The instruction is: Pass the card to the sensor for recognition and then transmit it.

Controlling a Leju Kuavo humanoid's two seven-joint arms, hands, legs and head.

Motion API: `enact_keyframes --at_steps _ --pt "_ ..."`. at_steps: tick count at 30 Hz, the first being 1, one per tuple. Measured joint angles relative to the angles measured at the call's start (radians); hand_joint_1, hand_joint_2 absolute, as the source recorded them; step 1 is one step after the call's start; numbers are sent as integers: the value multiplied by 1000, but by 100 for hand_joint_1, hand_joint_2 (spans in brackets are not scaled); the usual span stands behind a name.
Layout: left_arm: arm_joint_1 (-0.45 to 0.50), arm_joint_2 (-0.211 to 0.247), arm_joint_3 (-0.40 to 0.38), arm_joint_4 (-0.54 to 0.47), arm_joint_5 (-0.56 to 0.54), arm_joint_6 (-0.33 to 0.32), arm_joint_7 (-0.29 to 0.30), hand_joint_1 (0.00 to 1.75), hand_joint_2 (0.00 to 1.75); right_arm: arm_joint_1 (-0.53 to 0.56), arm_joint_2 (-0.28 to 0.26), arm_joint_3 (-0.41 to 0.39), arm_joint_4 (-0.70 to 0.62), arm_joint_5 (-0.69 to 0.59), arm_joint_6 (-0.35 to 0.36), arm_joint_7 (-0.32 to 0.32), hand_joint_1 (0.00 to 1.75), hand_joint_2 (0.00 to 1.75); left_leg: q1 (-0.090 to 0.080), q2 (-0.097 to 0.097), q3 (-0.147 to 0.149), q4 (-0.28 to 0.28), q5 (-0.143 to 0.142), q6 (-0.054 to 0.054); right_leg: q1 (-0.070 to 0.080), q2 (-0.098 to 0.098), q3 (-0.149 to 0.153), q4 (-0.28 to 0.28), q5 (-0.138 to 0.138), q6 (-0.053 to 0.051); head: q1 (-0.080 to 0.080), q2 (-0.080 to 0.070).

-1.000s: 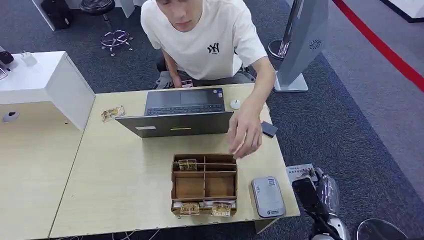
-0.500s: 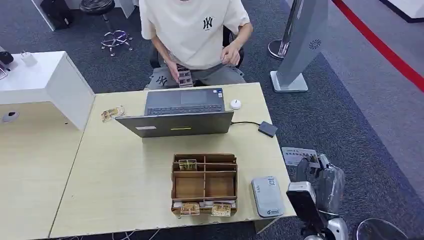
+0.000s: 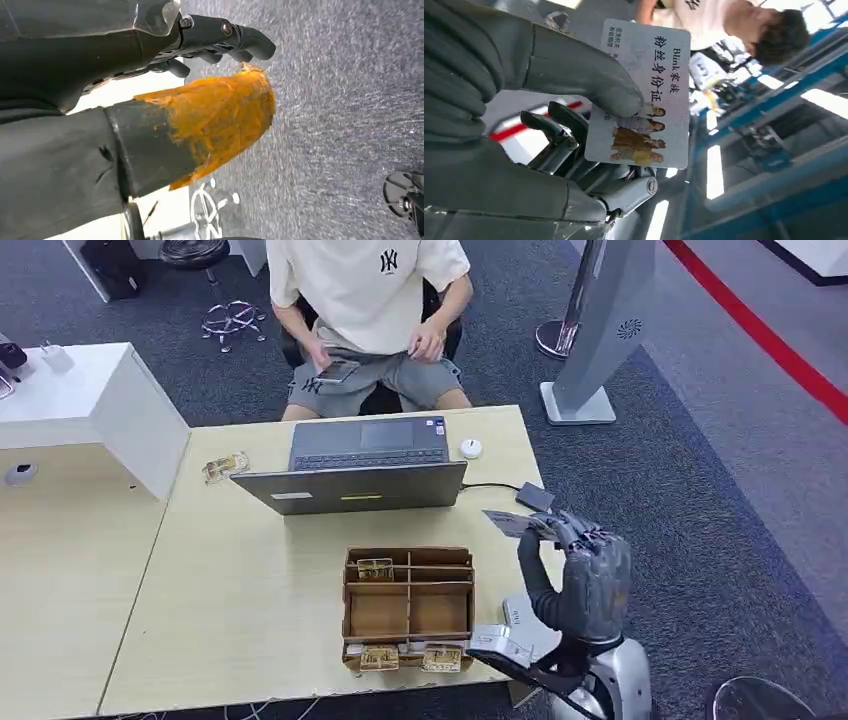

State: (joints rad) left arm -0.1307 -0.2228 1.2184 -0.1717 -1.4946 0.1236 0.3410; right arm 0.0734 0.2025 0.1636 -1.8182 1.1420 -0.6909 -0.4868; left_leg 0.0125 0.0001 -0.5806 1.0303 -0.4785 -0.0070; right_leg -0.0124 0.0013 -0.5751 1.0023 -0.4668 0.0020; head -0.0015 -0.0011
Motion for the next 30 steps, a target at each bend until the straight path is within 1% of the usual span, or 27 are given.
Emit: enact_keyframes --at_steps 3,7,11,13,16,23,25,27,30 --pt "0 0 -17 0 -17 -6 6 0 0 -93 11 26 58 83 0 29 175 175 0 0 0 0 1 0 0 0 0 0 1 1 0 0" --pt "-5 0 -32 0 -33 -13 15 0 0 -206 19 45 138 154 0 77 175 175 0 0 0 0 2 1 0 0 0 0 2 1 0 0" --pt "-17 -1 -48 0 -45 -19 26 0 0 -314 19 71 234 235 0 150 175 175 0 0 0 1 2 1 0 0 0 0 2 2 0 0" --pt "-22 -4 -51 0 -52 -19 27 0 0 -353 19 80 268 253 0 175 175 175 0 -1 0 1 2 1 0 -1 0 0 2 2 0 0" --pt "-26 -6 -58 0 -58 -26 34 0 0 -422 19 105 330 320 0 254 175 175 0 0 0 1 2 1 0 0 -1 0 2 2 0 0" --pt "-36 -17 -66 0 -69 -34 36 0 0 -546 11 163 447 396 0 374 175 175 0 -1 -1 1 2 1 0 0 -1 0 2 2 1 0" --pt "-36 -21 -67 0 -70 -36 38 0 0 -585 2 193 488 411 0 431 175 175 0 0 -1 1 2 1 0 0 -1 0 2 2 0 0" --pt "-39 -24 -68 0 -70 -37 40 0 0 -629 -17 236 531 411 0 499 175 175 0 -1 -1 1 2 1 0 0 -1 0 2 2 0 0" --pt "-42 -27 -68 0 -69 -37 45 0 0 -677 -40 292 581 412 0 563 175 175 0 -1 -1 1 2 1 0 0 -1 0 3 2 0 0"
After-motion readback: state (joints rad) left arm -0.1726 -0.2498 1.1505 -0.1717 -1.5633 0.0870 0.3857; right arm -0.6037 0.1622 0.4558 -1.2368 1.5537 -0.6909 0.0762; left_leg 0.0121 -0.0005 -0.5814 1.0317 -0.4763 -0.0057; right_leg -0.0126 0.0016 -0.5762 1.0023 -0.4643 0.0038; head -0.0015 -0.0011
